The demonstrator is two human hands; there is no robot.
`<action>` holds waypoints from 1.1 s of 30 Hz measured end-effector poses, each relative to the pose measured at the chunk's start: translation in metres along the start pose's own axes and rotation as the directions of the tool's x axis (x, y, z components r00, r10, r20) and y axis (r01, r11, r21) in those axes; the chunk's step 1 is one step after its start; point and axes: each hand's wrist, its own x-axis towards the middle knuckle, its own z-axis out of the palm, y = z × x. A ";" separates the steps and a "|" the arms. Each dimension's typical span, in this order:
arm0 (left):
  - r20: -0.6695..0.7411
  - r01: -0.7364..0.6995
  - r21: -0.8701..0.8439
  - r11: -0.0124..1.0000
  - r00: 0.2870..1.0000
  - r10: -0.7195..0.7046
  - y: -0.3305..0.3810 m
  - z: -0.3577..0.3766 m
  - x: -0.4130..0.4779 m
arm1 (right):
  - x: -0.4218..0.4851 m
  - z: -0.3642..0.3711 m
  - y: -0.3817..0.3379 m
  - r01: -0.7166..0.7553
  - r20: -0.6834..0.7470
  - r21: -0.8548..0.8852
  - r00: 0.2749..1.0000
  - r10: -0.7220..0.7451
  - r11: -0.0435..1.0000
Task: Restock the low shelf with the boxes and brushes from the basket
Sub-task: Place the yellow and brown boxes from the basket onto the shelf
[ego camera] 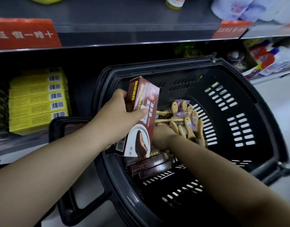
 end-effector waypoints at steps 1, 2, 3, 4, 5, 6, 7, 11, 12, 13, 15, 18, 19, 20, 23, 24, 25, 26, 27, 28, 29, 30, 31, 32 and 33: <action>-0.002 -0.007 -0.006 1.000 1.000 0.007 0.000 0.001 0.000 | -0.012 -0.008 0.008 -0.065 -0.060 0.104 0.996 0.071 0.992; -0.004 -0.012 -0.015 1.000 1.000 0.012 0.000 0.002 0.000 | -0.026 -0.013 0.019 -0.126 -0.119 0.173 0.982 0.148 0.977; -0.007 -0.013 -0.028 1.000 1.000 0.012 0.001 0.002 0.000 | -0.046 -0.021 0.025 -0.175 -0.153 0.261 0.964 0.220 0.949; -0.009 -0.008 -0.043 0.999 1.000 0.007 0.001 0.002 -0.001 | -0.063 -0.024 0.031 -0.193 -0.227 0.328 0.934 0.275 0.925; -0.008 0.000 -0.062 0.998 1.000 -0.001 0.001 0.002 -0.001 | -0.081 -0.030 0.033 -0.216 -0.289 0.366 0.898 0.331 0.905; 0.000 0.010 -0.084 0.996 1.000 -0.010 0.001 0.001 -0.001 | -0.096 -0.033 0.034 -0.213 -0.372 0.417 0.846 0.380 0.883; 0.019 0.024 -0.105 0.994 1.000 -0.022 0.002 0.001 -0.001 | -0.113 -0.038 0.032 -0.178 -0.452 0.484 0.788 0.419 0.857; 0.144 0.131 -0.216 0.968 0.984 -0.101 0.003 0.001 -0.003 | -0.154 -0.054 0.007 0.174 -0.711 0.622 0.534 0.457 0.763; 0.172 0.157 -0.254 0.954 0.978 -0.115 0.003 0.002 -0.005 | -0.157 -0.055 -0.001 0.225 -0.770 0.569 0.484 0.415 0.791; 0.196 0.182 -0.292 0.939 0.972 -0.127 0.004 0.003 -0.007 | -0.158 -0.054 -0.009 0.250 -0.816 0.504 0.453 0.360 0.827; 0.222 0.236 -0.353 0.906 0.961 -0.164 0.005 0.005 -0.009 | -0.152 -0.053 -0.020 0.263 -0.870 0.380 0.427 0.247 0.887; 0.245 0.317 -0.440 0.840 0.943 -0.227 0.008 0.005 -0.011 | -0.139 -0.053 -0.027 0.327 -0.932 0.215 0.351 0.094 0.920; 0.269 0.344 -0.453 0.823 0.932 -0.241 0.009 0.005 -0.011 | -0.135 -0.053 -0.027 0.344 -0.942 0.176 0.331 0.056 0.922; 0.301 0.362 -0.462 0.810 0.923 -0.241 0.010 0.004 -0.011 | -0.132 -0.054 -0.028 0.355 -0.946 0.149 0.323 0.028 0.923; 0.353 0.351 -0.482 0.803 0.916 -0.188 0.015 0.002 -0.010 | -0.125 -0.056 -0.030 0.372 -0.944 0.144 0.329 0.015 0.917; 0.344 0.337 -0.479 0.811 0.922 -0.179 0.015 0.002 -0.009 | -0.124 -0.058 -0.030 0.368 -0.945 0.140 0.326 0.014 0.919; 0.332 0.327 -0.471 0.819 0.926 -0.178 0.014 0.002 -0.008 | -0.124 -0.060 -0.029 0.368 -0.946 0.146 0.323 0.021 0.918; 0.318 0.319 -0.458 0.830 0.930 -0.182 0.013 0.002 -0.007 | -0.124 -0.060 -0.029 0.379 -0.943 0.168 0.332 0.036 0.910; 0.294 0.308 -0.444 0.841 0.937 -0.187 0.011 0.003 -0.006 | -0.123 -0.060 -0.029 0.400 -0.931 0.226 0.357 0.076 0.888; 0.257 0.290 -0.429 0.856 0.947 -0.192 0.008 0.004 -0.004 | -0.123 -0.060 -0.030 0.428 -0.906 0.325 0.398 0.147 0.843; 0.209 0.265 -0.416 0.870 0.959 -0.193 0.006 0.006 -0.003 | -0.123 -0.060 -0.032 0.450 -0.855 0.466 0.450 0.257 0.762; 0.156 0.235 -0.403 0.885 0.970 -0.187 0.002 0.007 -0.001 | -0.123 -0.060 -0.035 0.454 -0.764 0.627 0.514 0.389 0.632; 0.105 0.202 -0.385 0.900 0.979 -0.175 0.001 0.009 0.000 | -0.123 -0.060 -0.039 0.447 -0.635 0.771 0.597 0.491 0.453; 0.061 0.170 -0.366 0.915 0.985 -0.159 -0.001 0.011 0.000 | -0.121 -0.060 -0.041 0.416 -0.489 0.872 0.693 0.530 0.259; 0.030 0.139 -0.351 0.926 0.990 -0.138 -0.002 0.012 0.001 | -0.119 -0.059 -0.041 0.369 -0.373 0.923 0.777 0.507 0.114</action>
